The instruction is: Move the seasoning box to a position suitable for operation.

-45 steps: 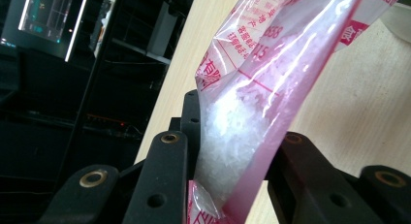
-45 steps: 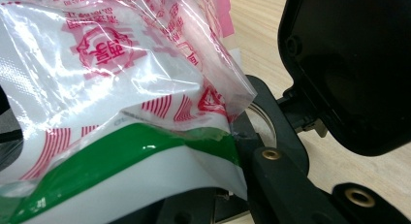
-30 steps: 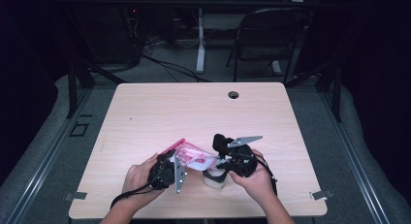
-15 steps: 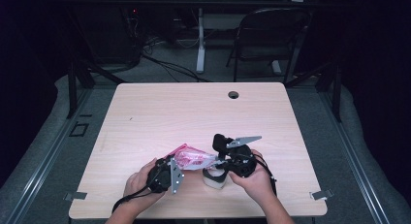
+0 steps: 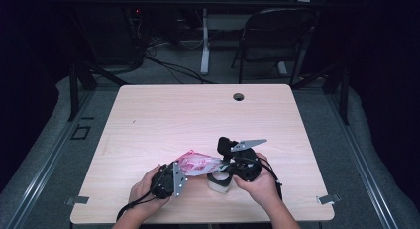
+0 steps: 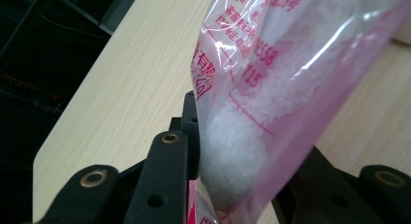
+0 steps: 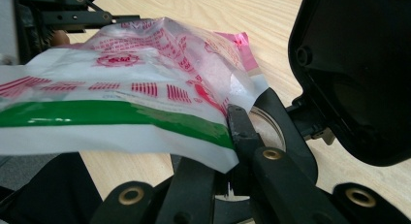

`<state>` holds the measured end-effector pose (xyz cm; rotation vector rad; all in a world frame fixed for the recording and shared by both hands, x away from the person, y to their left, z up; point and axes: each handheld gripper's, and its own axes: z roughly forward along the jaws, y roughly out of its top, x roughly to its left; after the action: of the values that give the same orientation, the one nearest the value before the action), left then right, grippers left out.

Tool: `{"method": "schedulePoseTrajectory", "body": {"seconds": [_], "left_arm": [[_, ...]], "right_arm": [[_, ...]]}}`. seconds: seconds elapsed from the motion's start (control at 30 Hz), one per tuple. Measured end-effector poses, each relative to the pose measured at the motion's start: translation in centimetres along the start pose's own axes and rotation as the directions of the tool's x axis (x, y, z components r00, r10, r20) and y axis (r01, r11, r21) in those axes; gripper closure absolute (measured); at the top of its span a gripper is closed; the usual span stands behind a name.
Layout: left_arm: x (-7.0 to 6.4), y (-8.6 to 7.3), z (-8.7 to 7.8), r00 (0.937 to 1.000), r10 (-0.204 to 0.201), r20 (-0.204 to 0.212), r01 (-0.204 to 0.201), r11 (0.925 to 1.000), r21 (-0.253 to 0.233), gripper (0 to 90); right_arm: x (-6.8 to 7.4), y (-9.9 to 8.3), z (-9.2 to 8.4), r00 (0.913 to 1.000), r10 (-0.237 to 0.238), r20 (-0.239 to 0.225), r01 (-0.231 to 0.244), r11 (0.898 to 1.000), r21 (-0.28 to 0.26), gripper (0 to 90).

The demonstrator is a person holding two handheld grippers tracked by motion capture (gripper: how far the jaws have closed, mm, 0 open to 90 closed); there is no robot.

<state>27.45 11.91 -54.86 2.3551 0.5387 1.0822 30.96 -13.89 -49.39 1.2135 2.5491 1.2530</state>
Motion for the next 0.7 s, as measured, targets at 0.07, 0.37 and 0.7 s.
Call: {"method": "schedulePoseTrajectory", "body": {"seconds": [0.07,0.37,0.7], "left_arm": [[-0.2,-0.1,0.1,1.0,-0.003,0.003,0.003,1.0,0.007,73.4],[0.1,-0.3,0.1,0.9962,-0.071,0.051,0.071,0.9974,-0.014,54.8],[0.2,0.4,-0.9,0.9906,-0.091,0.102,0.095,0.9948,-0.036,44.8]], "right_arm": [[0.0,0.0,0.0,1.0,-0.004,0.001,0.004,1.0,0.003,89.5],[0.1,0.1,-0.1,1.0,-0.009,-0.005,0.009,1.0,0.002,89.4],[0.4,0.2,-0.1,0.9998,-0.021,-0.005,0.021,1.0,-0.002,89.4]]}}
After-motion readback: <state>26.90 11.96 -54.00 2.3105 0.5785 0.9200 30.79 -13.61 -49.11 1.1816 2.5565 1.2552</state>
